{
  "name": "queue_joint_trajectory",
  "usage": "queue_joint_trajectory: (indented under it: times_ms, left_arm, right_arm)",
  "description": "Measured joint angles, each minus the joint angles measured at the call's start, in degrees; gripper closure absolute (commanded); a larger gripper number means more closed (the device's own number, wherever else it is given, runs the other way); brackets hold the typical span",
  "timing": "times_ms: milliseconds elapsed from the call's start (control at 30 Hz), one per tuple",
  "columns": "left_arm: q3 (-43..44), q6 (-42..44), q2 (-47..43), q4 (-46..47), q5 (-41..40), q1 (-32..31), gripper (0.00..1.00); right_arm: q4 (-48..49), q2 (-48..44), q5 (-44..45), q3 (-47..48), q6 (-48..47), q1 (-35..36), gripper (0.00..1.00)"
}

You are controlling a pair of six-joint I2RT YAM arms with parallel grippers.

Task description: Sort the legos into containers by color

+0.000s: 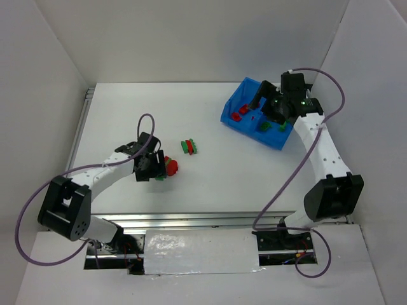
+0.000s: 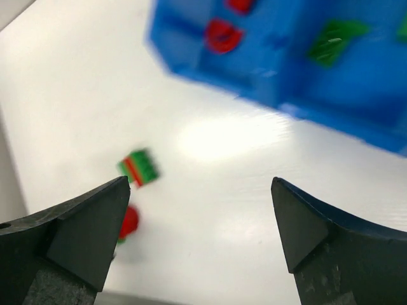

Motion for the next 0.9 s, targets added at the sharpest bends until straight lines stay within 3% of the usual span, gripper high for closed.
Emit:
queue_joint_trajectory:
  times_ms: [200,300,367,433,500,733,900]
  left_arm:
    - [2.01,0.28,9.49,3.45,0.24,-0.13,0.23]
    - [4.85,0.26,14.25,3.21,-0.74,-0.28,0.33]
    - [6.14,0.0,15.54,4.09,-1.27,-0.46,0.51]
    - [6.62,0.26,16.09,4.22,-2.01,-0.66,0.8]
    - [6.69,0.07,16.06,4.13,-2.6,-0.98,0.98]
    - [6.69,-0.83,10.32,-0.7,-4.22,-4.66,1.0]
    - [12.0,-9.18,-1.46,-4.52,-3.54,-6.23,1.0]
  right_arm:
    - [2.27,-4.48,-4.96,-1.29,-0.22,6.05,0.01]
    - [3.58,-5.25,-6.47,-3.19,-0.17,6.1,0.0]
    - [3.85,-5.99,-7.28,-4.39,-0.13,6.1,0.0]
    - [3.78,-6.97,-8.13,-4.81,-0.04,6.12,0.01]
    - [4.26,-7.87,-8.83,-4.81,-0.02,6.14,0.0]
    - [8.2,-12.35,-13.97,-8.0,2.47,6.45,0.01]
    - [23.91,-21.75,-17.33,-29.86,9.42,14.67,0.0]
